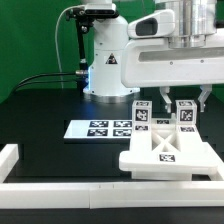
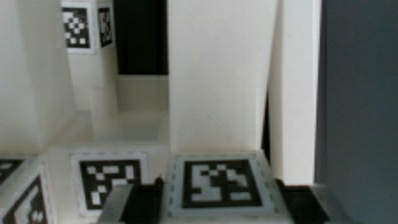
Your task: Assemble chair
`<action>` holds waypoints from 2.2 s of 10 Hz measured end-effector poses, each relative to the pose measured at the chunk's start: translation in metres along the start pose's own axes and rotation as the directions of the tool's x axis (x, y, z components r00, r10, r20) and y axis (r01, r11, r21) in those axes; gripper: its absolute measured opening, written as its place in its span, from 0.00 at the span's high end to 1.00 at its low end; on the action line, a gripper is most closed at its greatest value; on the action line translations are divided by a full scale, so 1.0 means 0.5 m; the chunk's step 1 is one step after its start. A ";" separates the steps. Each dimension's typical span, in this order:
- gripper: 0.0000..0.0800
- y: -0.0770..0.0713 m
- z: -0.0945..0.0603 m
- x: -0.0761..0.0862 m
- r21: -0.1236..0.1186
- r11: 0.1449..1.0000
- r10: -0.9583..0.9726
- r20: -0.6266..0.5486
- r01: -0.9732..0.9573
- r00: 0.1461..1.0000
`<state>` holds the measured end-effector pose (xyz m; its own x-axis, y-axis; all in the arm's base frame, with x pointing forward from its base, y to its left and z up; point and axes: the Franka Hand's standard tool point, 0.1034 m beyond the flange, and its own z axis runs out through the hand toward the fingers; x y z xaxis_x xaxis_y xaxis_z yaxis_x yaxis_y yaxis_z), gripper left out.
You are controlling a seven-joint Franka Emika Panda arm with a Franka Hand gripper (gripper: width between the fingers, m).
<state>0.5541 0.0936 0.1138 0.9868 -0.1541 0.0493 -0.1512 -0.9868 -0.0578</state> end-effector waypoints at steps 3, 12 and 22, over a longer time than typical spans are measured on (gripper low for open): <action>0.65 -0.007 0.001 -0.004 0.015 0.907 0.421 -0.012 -0.421 0.907; 0.24 -0.031 0.001 0.000 0.065 0.762 0.647 -0.007 -0.645 0.763; 0.35 -0.030 -0.009 0.016 -0.034 0.909 -0.414 0.042 0.415 0.909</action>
Offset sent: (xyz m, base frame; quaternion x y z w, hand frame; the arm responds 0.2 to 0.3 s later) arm -0.0099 0.0047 -0.0094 0.0080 0.0109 0.4113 0.9114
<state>0.5642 0.1069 0.1196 0.9624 0.2702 0.0265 0.2702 -0.9628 0.0020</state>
